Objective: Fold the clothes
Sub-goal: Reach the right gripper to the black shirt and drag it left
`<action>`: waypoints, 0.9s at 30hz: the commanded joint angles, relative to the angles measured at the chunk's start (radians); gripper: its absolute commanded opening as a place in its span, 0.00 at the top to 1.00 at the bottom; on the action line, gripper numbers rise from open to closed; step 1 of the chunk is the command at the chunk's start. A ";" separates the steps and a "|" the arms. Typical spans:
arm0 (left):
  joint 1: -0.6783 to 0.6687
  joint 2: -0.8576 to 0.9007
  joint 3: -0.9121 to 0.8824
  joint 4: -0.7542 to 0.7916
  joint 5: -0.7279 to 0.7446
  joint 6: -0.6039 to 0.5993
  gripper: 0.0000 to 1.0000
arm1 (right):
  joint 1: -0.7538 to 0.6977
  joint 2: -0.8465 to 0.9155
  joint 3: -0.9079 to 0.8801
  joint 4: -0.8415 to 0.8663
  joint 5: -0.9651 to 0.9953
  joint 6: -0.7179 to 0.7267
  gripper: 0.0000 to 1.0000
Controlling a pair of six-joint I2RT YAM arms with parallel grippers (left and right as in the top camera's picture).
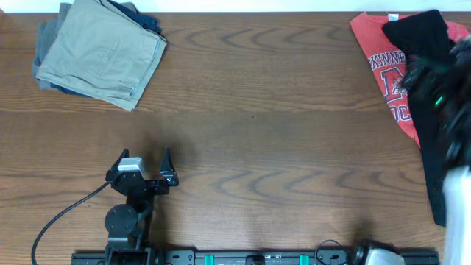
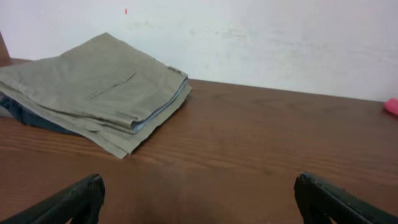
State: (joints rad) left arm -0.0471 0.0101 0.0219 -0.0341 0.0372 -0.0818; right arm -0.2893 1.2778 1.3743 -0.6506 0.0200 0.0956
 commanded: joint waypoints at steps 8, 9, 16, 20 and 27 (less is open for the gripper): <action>-0.002 -0.006 -0.018 -0.036 -0.027 -0.008 0.02 | -0.296 0.461 0.348 -0.228 -0.079 -0.034 0.01; -0.002 -0.006 -0.018 -0.036 -0.027 -0.008 0.02 | -0.312 0.487 0.348 -0.222 -0.106 -0.034 0.02; -0.002 -0.006 -0.018 -0.036 -0.027 -0.008 0.02 | -0.400 0.672 0.348 -0.159 -0.166 -0.034 0.08; -0.002 -0.006 -0.018 -0.036 -0.027 -0.008 0.02 | -0.442 0.757 0.348 -0.131 -0.167 -0.034 0.14; -0.002 -0.006 -0.018 -0.036 -0.027 -0.008 0.02 | -0.473 0.870 0.348 -0.085 -0.169 -0.037 0.24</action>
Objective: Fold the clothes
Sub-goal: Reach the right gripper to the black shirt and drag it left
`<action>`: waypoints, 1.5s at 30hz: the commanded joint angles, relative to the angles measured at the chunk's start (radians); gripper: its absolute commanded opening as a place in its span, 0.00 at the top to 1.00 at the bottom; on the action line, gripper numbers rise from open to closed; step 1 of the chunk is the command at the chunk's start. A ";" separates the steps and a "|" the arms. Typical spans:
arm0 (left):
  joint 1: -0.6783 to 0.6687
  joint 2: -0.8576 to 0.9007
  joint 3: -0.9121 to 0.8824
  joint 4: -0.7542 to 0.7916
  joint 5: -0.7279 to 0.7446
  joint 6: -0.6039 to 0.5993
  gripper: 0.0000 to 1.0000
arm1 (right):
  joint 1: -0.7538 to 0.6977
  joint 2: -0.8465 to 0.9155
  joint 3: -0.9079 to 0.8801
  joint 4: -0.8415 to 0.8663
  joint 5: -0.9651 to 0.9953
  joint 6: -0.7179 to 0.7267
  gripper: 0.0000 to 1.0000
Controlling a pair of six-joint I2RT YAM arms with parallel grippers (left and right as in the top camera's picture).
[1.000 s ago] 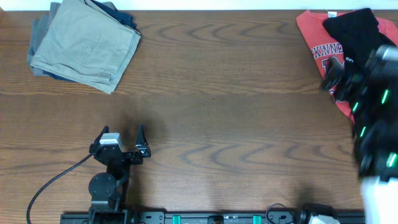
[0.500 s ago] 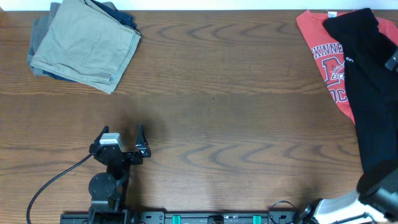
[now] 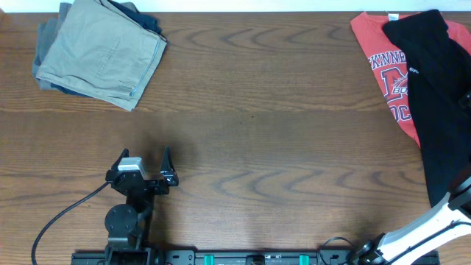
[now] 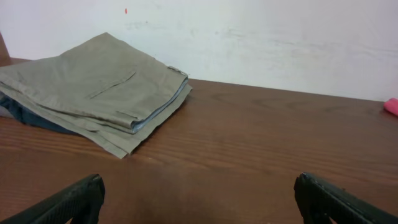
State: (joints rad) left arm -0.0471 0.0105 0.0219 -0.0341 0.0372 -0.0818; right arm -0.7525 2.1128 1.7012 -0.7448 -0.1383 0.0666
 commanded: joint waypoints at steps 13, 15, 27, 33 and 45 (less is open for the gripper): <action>-0.002 -0.006 -0.018 -0.036 -0.027 -0.008 0.02 | -0.007 0.135 0.019 0.098 -0.065 -0.015 0.38; -0.002 -0.006 -0.018 -0.036 -0.027 -0.008 0.02 | -0.007 0.149 0.019 0.105 -0.069 -0.014 0.39; -0.002 -0.006 -0.018 -0.036 -0.027 -0.008 0.02 | -0.008 0.159 0.019 0.143 -0.080 0.008 0.78; -0.002 -0.006 -0.018 -0.036 -0.027 -0.008 0.02 | -0.008 0.118 0.021 0.143 -0.081 0.045 0.93; -0.002 -0.006 -0.018 -0.036 -0.027 -0.008 0.02 | 0.046 -0.106 0.025 0.159 -0.312 0.189 0.99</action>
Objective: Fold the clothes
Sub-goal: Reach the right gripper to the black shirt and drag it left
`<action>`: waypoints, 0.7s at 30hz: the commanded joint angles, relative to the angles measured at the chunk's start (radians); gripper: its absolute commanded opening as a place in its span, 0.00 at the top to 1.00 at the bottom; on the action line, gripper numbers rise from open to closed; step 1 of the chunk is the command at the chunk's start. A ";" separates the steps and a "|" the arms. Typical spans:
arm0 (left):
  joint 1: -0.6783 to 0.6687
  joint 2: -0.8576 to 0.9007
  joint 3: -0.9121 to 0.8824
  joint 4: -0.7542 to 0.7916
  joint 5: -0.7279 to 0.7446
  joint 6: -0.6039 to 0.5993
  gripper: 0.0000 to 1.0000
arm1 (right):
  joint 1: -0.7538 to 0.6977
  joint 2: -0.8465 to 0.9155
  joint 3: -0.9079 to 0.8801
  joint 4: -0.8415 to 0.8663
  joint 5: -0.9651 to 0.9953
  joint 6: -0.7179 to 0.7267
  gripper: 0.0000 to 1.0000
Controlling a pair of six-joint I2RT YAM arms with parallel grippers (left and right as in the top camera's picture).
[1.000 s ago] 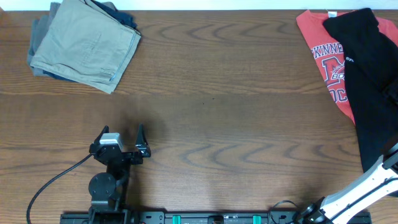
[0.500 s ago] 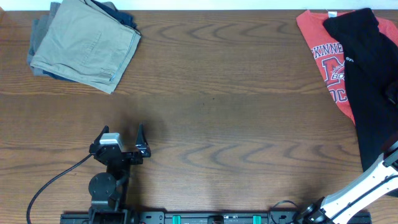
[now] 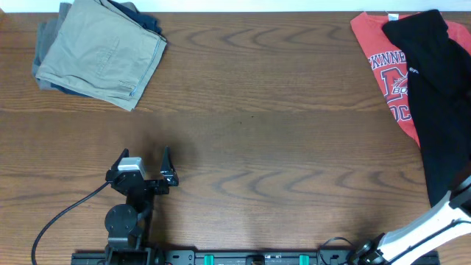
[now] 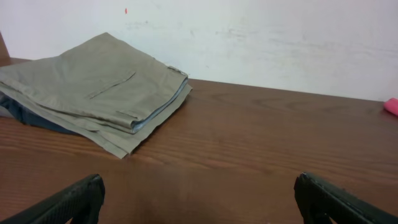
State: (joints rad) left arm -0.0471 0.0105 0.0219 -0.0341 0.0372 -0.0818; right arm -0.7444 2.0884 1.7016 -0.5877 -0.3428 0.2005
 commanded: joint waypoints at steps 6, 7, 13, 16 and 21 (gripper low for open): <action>-0.002 -0.006 -0.018 -0.036 -0.027 -0.008 0.02 | 0.180 -0.168 0.024 -0.028 -0.119 0.058 0.99; -0.002 -0.006 -0.018 -0.036 -0.027 -0.008 0.02 | 0.214 -0.176 0.024 -0.034 -0.119 0.058 0.99; -0.002 -0.006 -0.018 -0.036 -0.027 -0.008 0.02 | 0.434 -0.186 0.024 -0.071 -0.204 0.058 0.99; -0.002 -0.006 -0.018 -0.036 -0.027 -0.008 0.02 | 0.566 -0.186 0.024 -0.080 -0.215 0.082 0.99; -0.002 -0.006 -0.018 -0.036 -0.027 -0.008 0.02 | 0.773 -0.186 0.024 -0.095 -0.215 0.084 0.99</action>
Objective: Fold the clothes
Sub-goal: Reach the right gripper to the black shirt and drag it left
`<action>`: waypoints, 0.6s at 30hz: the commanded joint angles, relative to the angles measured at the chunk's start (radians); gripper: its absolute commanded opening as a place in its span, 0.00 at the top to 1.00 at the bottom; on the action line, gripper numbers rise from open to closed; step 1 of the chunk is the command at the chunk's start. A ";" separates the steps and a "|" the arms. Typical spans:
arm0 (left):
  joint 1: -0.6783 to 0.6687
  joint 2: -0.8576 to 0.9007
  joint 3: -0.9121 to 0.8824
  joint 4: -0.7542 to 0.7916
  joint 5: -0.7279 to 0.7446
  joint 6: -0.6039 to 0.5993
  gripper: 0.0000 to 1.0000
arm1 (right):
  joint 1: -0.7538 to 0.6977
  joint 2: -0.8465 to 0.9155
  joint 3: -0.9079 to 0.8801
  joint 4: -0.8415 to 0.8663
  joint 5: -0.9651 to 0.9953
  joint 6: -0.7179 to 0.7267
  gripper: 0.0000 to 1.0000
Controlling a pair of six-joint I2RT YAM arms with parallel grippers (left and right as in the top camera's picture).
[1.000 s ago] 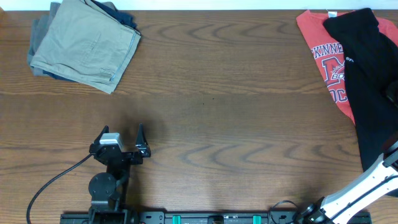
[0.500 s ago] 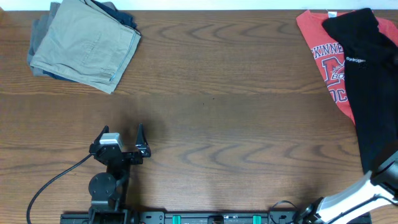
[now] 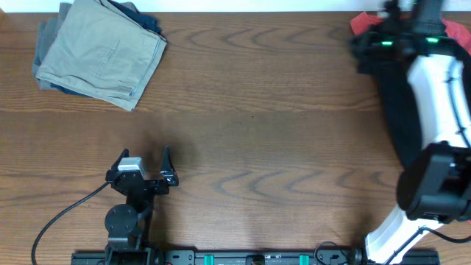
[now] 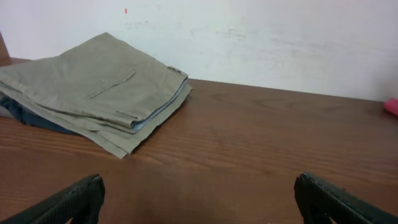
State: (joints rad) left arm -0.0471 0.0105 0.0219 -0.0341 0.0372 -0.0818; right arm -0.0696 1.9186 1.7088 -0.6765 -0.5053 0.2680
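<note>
A folded stack topped by khaki trousers (image 3: 99,48) (image 4: 93,90) lies at the table's far left corner, with dark blue and grey cloth under it. At the far right lies a red printed T-shirt (image 3: 360,22) with a black garment (image 3: 394,110) over it. My right arm reaches over both, and my right gripper (image 3: 368,50) is at the shirt's left edge. Its fingers are lost against the black cloth. My left gripper (image 3: 144,158) (image 4: 198,186) rests near the front left, open and empty, pointing at the khaki stack.
The brown wooden table (image 3: 257,125) stretches between the two piles. A white wall (image 4: 280,43) stands behind the far edge. A black cable (image 3: 59,217) runs from the left arm's base, and a mounting rail (image 3: 250,258) lines the front edge.
My right arm showed only at the bottom right corner; now it stretches up the right side over the black garment and red shirt. The left gripper and the khaki stack are unchanged.
My right arm was first a blur over the black garment at the right edge. Then it showed only at the bottom right corner, with the garment lying flat over the red shirt. Now it reaches over that pile again. The left arm stayed still throughout.
</note>
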 commanded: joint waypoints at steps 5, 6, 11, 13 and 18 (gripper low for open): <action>-0.002 -0.006 -0.018 -0.036 -0.027 -0.008 0.02 | 0.303 -0.016 0.017 -0.023 -0.052 0.016 0.99; -0.002 -0.006 -0.018 -0.036 -0.027 -0.008 0.02 | 0.334 -0.016 0.017 -0.023 -0.052 0.016 0.99; -0.002 -0.006 -0.018 -0.036 -0.027 -0.008 0.02 | 0.502 -0.016 0.015 -0.027 -0.052 0.016 0.99; -0.002 -0.006 -0.018 -0.036 -0.027 -0.008 0.02 | 0.566 -0.016 0.012 -0.044 -0.051 -0.005 0.99; -0.002 -0.006 -0.018 -0.036 -0.027 -0.008 0.02 | 0.717 -0.010 0.005 -0.106 -0.042 -0.057 0.99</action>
State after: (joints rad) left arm -0.0471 0.0105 0.0219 -0.0341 0.0372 -0.0814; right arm 0.5686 1.9186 1.7084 -0.7696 -0.5167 0.2554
